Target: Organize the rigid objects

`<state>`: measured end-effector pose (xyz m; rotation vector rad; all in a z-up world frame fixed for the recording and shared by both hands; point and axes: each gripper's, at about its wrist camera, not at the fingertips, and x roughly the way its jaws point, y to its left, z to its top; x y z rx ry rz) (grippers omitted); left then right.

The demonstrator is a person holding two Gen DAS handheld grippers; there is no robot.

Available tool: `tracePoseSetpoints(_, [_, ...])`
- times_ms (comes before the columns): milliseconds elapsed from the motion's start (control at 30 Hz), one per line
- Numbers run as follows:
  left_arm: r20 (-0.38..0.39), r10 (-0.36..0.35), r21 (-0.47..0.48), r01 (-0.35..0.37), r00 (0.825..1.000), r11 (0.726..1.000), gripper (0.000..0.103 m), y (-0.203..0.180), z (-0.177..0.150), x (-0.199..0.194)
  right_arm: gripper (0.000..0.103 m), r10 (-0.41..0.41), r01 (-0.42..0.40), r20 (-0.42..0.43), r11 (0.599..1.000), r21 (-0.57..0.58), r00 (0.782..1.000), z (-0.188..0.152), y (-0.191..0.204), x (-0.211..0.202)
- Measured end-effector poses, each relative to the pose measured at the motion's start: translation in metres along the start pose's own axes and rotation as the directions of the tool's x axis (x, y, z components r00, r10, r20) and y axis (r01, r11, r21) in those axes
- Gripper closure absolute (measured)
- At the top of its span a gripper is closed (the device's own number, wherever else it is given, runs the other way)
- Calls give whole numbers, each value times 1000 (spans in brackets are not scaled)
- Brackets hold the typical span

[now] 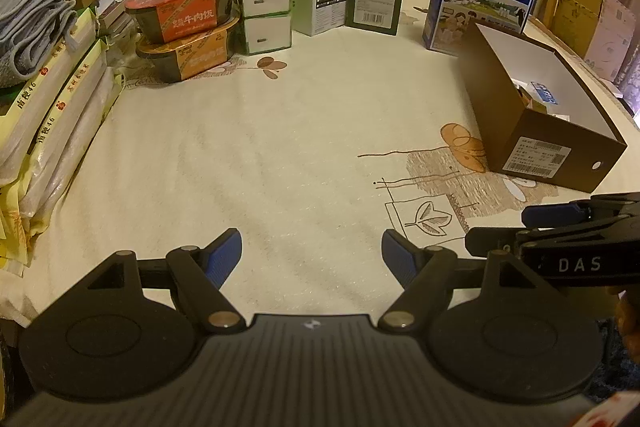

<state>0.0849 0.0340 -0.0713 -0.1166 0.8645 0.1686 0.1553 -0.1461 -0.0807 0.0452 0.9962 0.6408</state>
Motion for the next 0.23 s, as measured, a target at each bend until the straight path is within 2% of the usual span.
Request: tracePoseSetpoints(233, [3, -5, 3, 5, 1000, 1000, 29, -2, 1, 0, 31, -1, 1, 0, 1000, 1, 1000, 0, -2, 0])
